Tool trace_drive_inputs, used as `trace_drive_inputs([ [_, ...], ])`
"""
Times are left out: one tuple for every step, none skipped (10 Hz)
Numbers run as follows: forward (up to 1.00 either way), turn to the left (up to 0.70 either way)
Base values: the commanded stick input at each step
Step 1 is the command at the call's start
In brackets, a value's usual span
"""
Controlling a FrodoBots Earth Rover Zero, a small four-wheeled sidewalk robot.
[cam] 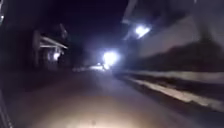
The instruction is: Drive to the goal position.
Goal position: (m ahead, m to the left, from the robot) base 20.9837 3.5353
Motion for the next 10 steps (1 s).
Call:
trace_drive_inputs([
  [0.7, 0.0],
  [0.7, 0.0],
  [0.7, 0.0],
  [0.7, 0.0],
  [0.7, 0.0],
  [0.7, 0.0],
  [0.7, 0.0],
  [0.7, 0.0],
  [0.7, 0.0],
  [0.7, 0.0],
])
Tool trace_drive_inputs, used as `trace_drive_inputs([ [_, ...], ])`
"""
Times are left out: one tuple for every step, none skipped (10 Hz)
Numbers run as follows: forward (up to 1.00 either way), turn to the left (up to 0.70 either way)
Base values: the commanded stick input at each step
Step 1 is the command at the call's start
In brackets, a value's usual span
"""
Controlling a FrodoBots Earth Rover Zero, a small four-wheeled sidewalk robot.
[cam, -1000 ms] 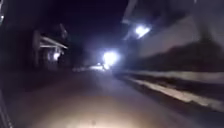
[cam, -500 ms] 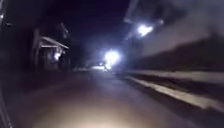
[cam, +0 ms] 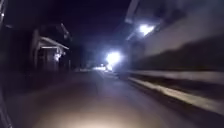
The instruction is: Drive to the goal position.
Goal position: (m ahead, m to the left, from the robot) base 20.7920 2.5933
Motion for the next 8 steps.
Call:
trace_drive_inputs([
  [0.7, 0.0],
  [0.7, 0.0],
  [0.7, 0.0],
  [0.7, 0.0],
  [0.7, 0.0],
  [0.7, 0.0],
  [0.7, 0.0],
  [0.7, 0.0],
])
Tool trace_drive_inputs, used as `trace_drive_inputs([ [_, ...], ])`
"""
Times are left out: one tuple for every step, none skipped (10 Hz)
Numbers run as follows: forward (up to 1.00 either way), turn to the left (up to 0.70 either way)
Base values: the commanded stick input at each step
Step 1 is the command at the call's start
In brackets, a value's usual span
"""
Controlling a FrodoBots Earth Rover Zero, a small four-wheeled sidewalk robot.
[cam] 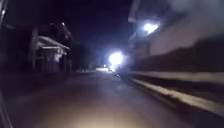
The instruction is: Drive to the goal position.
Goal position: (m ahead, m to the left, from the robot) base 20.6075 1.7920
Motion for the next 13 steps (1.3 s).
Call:
trace_drive_inputs([
  [0.7, 0.0],
  [0.7, 0.0],
  [0.7, 0.0],
  [0.7, 0.0],
  [0.7, 0.0],
  [0.7, 0.0],
  [0.7, 0.0],
  [0.7, 0.0],
  [0.7, 0.0],
  [0.7, 0.0],
  [0.7, 0.0],
  [0.7, 0.0],
  [0.7, 0.0],
])
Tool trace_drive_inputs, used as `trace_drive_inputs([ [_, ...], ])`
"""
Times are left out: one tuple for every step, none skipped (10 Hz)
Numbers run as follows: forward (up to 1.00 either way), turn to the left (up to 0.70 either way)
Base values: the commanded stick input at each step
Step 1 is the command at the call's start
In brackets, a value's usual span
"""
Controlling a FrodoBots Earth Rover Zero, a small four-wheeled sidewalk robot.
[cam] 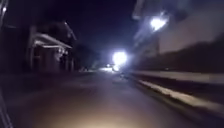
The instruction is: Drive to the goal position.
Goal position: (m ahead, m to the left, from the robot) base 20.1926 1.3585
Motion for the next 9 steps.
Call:
trace_drive_inputs([
  [0.7, 0.0],
  [0.7, 0.0],
  [0.7, -0.32],
  [0.7, -0.35],
  [0.7, -0.35],
  [0.7, -0.35],
  [0.7, -0.35],
  [0.7, -0.06],
  [0.7, 0.0],
])
